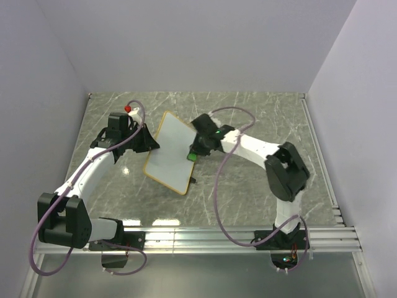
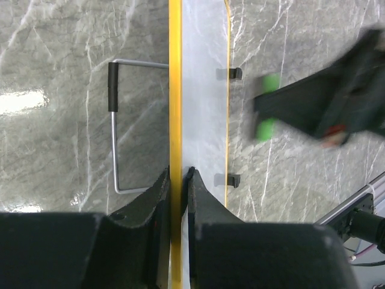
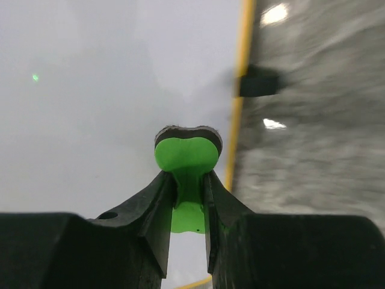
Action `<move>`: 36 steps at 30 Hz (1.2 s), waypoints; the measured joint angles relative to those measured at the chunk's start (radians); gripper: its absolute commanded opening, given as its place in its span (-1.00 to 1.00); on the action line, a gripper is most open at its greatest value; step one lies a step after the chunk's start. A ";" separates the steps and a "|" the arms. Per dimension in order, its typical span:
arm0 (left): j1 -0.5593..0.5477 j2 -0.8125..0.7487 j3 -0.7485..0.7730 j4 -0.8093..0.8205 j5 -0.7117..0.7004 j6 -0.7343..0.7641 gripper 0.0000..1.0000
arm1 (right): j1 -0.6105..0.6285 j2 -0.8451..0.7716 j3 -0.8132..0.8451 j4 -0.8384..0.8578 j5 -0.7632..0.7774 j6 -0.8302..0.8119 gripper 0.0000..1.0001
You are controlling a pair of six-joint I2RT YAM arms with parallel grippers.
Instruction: Erase the whiteboard
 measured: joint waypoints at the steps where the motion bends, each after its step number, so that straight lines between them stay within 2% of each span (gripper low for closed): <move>1: 0.000 0.000 0.000 0.000 0.000 0.000 -0.99 | -0.022 -0.036 -0.023 -0.007 0.010 -0.006 -1.00; 4: -0.001 0.000 0.000 0.000 -0.002 0.000 -0.66 | -0.121 -0.174 -0.119 -0.011 0.037 -0.024 -1.00; 7: -0.006 0.000 0.001 -0.005 -0.024 0.014 -0.24 | -0.250 -0.333 -0.268 -0.003 0.065 -0.036 -1.00; 8: -0.009 0.000 0.001 -0.014 -0.035 0.018 0.02 | -0.284 -0.369 -0.313 -0.002 0.074 -0.037 -1.00; 9: -0.010 0.000 0.001 -0.024 -0.046 0.026 0.14 | -0.313 -0.398 -0.365 0.004 0.080 -0.037 -1.00; 14: -0.013 0.000 0.002 -0.049 -0.073 0.037 0.49 | -0.336 -0.399 -0.571 0.008 0.079 -0.036 -1.00; 16: -0.014 0.000 0.004 -0.055 -0.082 0.037 0.57 | -0.332 -0.383 -0.636 0.011 0.076 -0.032 -0.72; 17: -0.014 0.000 0.008 -0.063 -0.084 0.036 0.58 | -0.331 -0.386 -0.645 0.022 0.072 -0.026 -0.17; 20: -0.014 0.000 0.037 -0.085 -0.087 0.035 0.67 | -0.331 -0.401 -0.664 0.086 0.073 -0.015 0.57; 22: -0.014 0.000 0.068 -0.100 -0.091 0.036 0.72 | -0.330 -0.410 -0.665 0.116 0.080 -0.013 0.81; 23: -0.014 0.000 0.081 -0.107 -0.093 0.036 0.92 | -0.329 -0.412 -0.666 0.117 0.082 -0.014 0.99; 24: -0.014 0.000 0.100 -0.113 -0.099 0.037 0.99 | -0.328 -0.421 -0.667 0.119 0.083 -0.013 0.99; 28: -0.014 0.000 0.156 -0.131 -0.116 0.035 0.99 | -0.324 -0.478 -0.668 0.046 0.082 -0.025 1.00; 30: -0.014 -0.006 0.179 -0.148 -0.131 0.035 0.99 | -0.320 -0.566 -0.659 -0.011 0.071 -0.049 0.99; 36: -0.014 -0.061 0.200 -0.201 -0.236 0.024 0.99 | -0.270 -0.812 -0.489 -0.047 -0.150 -0.166 0.99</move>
